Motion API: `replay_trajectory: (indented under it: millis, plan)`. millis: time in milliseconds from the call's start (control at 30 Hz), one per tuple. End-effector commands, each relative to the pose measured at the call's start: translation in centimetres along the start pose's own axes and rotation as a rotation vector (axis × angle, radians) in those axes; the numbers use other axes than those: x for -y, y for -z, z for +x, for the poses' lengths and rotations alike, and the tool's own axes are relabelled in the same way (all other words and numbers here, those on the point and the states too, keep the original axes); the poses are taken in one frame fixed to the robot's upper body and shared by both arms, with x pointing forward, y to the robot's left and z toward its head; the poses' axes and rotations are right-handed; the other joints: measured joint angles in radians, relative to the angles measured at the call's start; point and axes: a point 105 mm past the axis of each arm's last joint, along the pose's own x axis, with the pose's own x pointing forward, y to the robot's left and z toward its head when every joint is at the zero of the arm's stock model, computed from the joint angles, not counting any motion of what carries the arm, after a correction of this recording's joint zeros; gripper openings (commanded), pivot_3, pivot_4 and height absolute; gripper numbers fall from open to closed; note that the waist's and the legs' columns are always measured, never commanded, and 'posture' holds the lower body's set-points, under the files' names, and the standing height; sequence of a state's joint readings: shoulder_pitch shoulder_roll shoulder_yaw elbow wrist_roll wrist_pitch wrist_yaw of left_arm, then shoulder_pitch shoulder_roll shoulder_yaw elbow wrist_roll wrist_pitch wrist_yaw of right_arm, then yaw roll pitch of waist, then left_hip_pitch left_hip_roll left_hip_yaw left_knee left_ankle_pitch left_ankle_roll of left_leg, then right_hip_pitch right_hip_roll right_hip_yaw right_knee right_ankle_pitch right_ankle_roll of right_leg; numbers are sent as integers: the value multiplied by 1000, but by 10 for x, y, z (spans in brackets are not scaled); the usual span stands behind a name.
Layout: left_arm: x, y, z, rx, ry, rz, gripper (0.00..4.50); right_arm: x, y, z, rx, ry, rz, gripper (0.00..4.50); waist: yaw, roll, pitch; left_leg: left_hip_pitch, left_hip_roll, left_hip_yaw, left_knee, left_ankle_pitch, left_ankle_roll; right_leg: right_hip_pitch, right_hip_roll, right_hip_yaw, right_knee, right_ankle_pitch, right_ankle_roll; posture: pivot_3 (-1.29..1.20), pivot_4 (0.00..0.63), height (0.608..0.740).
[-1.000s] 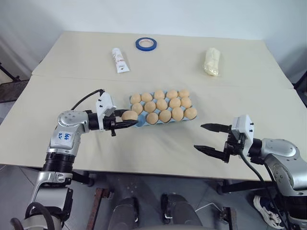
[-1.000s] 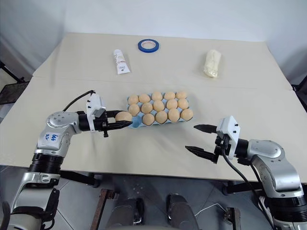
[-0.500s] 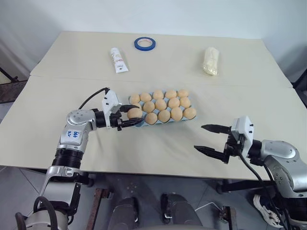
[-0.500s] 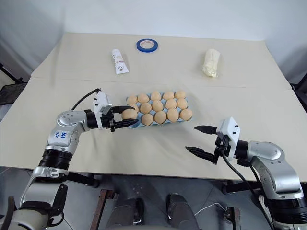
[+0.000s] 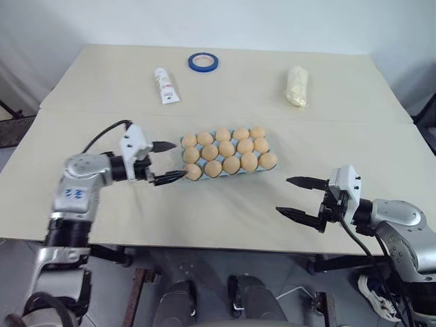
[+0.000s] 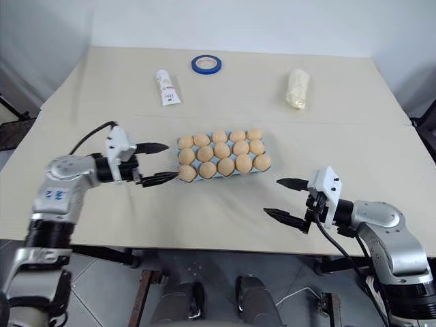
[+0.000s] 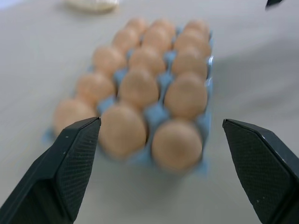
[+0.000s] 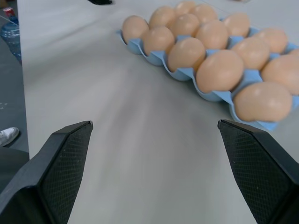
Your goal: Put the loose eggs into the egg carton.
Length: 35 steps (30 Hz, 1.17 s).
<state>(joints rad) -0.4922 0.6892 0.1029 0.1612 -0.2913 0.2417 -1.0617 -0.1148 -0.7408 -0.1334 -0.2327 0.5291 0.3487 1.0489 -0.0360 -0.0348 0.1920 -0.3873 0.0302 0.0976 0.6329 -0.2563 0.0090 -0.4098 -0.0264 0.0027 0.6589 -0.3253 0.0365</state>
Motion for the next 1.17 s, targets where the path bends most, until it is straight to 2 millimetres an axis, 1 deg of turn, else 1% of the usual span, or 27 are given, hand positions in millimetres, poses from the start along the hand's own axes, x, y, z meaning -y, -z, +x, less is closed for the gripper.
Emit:
replay_trajectory:
  millis: [33,133,200,300,367,467,633,900,1033,1100,1167]
  plan:
    - [3,-21,-18,115,-41,24,4465,3,-12,-1,26,-5,-51,4500,6,0,0,0,0,0,0,0,0,0,0,-1,0,0,0,0,150,740]
    - [11,-7,-31,64,-58,-5,4465,5,-13,4,32,-21,-54,4500,9,0,0,0,0,-1,0,0,0,0,-1,-1,0,0,0,0,150,740]
    - [21,2,-41,43,-51,-40,4465,6,-13,7,33,-34,-57,4500,7,0,0,0,-1,-1,0,0,0,1,-1,0,-1,0,0,0,150,740]
    - [34,6,-56,74,-51,-78,4465,8,-12,10,31,-53,-61,4500,5,0,0,0,0,-1,-2,0,0,0,-2,0,-2,0,-1,0,150,740]
    - [33,8,-62,74,-89,-79,4465,8,-11,11,28,-65,-62,4500,6,0,0,0,0,-1,-3,0,-1,0,-2,-1,-3,-1,-2,0,150,740]
    - [31,9,-63,71,-113,-96,4465,9,-11,14,30,-74,-64,4500,9,0,0,0,0,-2,-3,-1,-1,0,-2,-2,-2,-2,-3,0,150,740]
    - [31,7,-58,79,-118,-94,4465,9,-12,18,38,-88,-69,4500,8,0,0,0,0,-2,-3,-1,-1,0,-2,-2,-4,-1,-3,0,150,740]
    - [30,3,-53,98,-88,-101,4465,6,-11,15,38,-81,-70,4500,7,0,0,-1,0,-2,-4,-1,-1,0,-2,-2,-4,-2,-3,0,150,740]
    - [26,1,-51,101,-92,-72,4465,7,-11,15,40,-75,-70,4500,7,0,0,-1,0,-2,-4,-1,-1,0,-2,-2,-4,-2,-3,0,150,740]
    - [20,-1,-50,107,-108,-29,4465,7,-11,15,42,-71,-70,4500,7,0,0,0,0,-2,-4,-1,-1,0,-2,-2,-4,-2,-3,0,150,740]
    - [17,-3,-49,125,-107,-44,4465,7,-11,15,41,-70,-69,4500,7,0,0,-1,0,-2,-4,-1,-1,0,-2,-2,-4,-2,-3,0,150,740]
